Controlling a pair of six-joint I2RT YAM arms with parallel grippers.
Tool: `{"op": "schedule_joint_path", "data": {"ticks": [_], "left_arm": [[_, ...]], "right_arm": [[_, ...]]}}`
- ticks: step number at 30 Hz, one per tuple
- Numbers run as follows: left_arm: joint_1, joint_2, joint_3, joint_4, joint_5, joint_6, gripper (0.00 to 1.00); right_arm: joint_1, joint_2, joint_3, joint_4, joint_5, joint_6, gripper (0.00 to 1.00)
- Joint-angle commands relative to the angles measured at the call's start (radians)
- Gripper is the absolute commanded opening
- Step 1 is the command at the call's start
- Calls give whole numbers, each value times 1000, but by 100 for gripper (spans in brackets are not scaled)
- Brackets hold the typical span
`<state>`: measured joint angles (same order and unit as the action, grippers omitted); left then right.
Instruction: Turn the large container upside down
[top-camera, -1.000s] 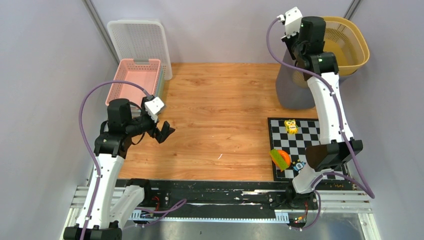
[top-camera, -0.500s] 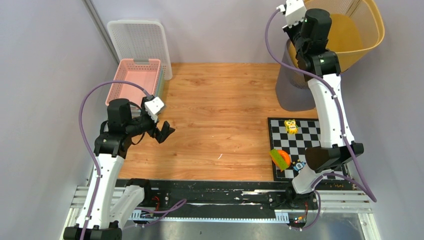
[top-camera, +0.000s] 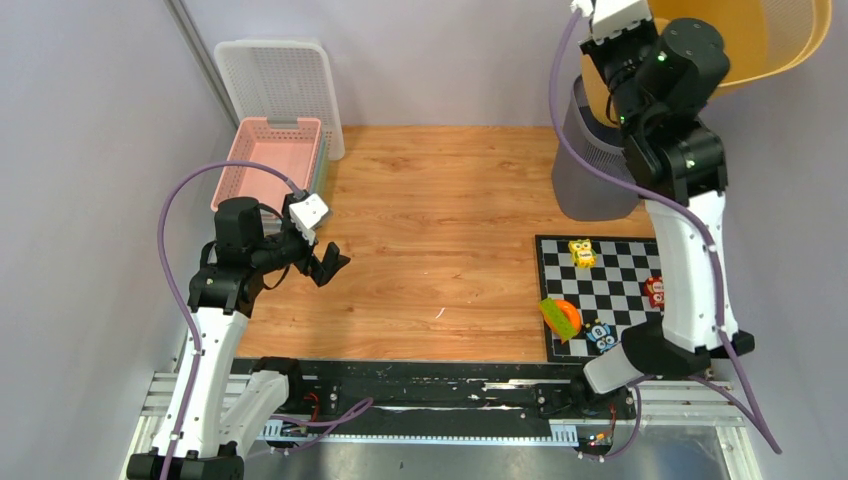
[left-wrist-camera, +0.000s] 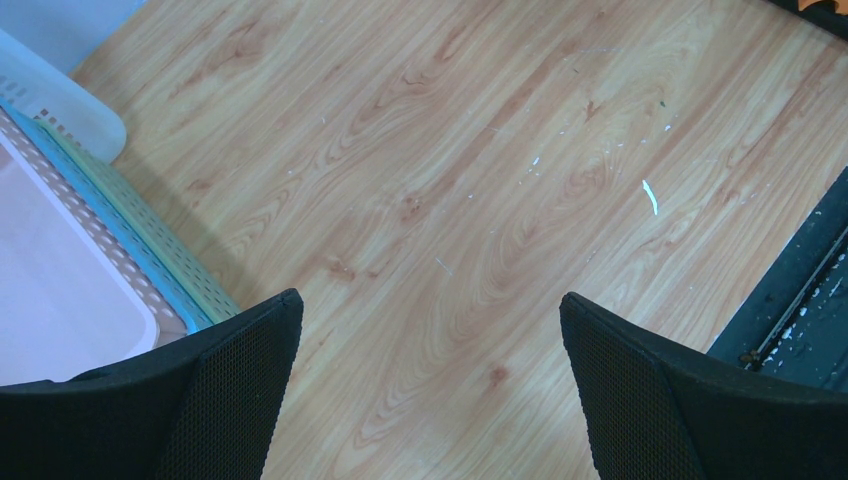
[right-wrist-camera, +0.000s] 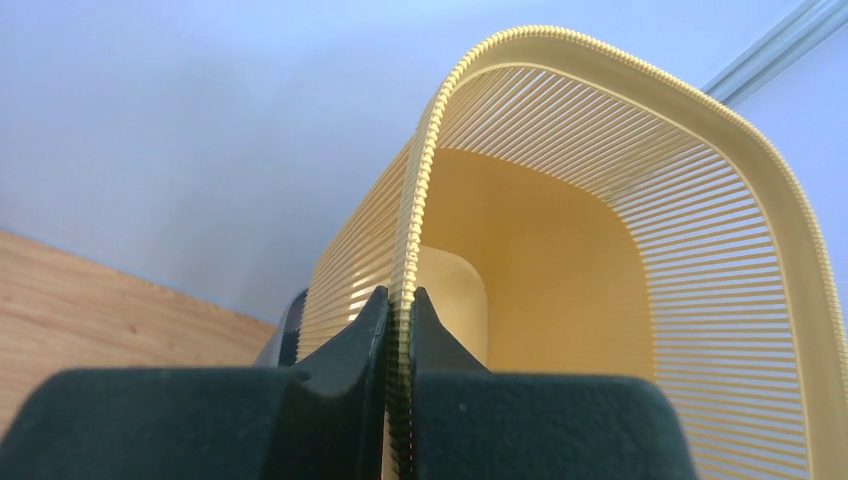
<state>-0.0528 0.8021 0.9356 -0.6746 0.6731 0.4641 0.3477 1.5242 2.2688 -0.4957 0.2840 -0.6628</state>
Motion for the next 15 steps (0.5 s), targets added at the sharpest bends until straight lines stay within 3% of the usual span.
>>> {"op": "schedule_joint_path", "data": {"ticks": [1,8,15], "left_arm": [[0,-2,-5,14,7,3,100],[0,11,-3,15,-2,0,100],[0,22,0,14,-13,-2,100]], "right_arm": [[27,-87,106,50,-20,-22,2],[27,-122,231,-105,-240,168,2],[26,-120,223,-176,-504,340,2]]}}
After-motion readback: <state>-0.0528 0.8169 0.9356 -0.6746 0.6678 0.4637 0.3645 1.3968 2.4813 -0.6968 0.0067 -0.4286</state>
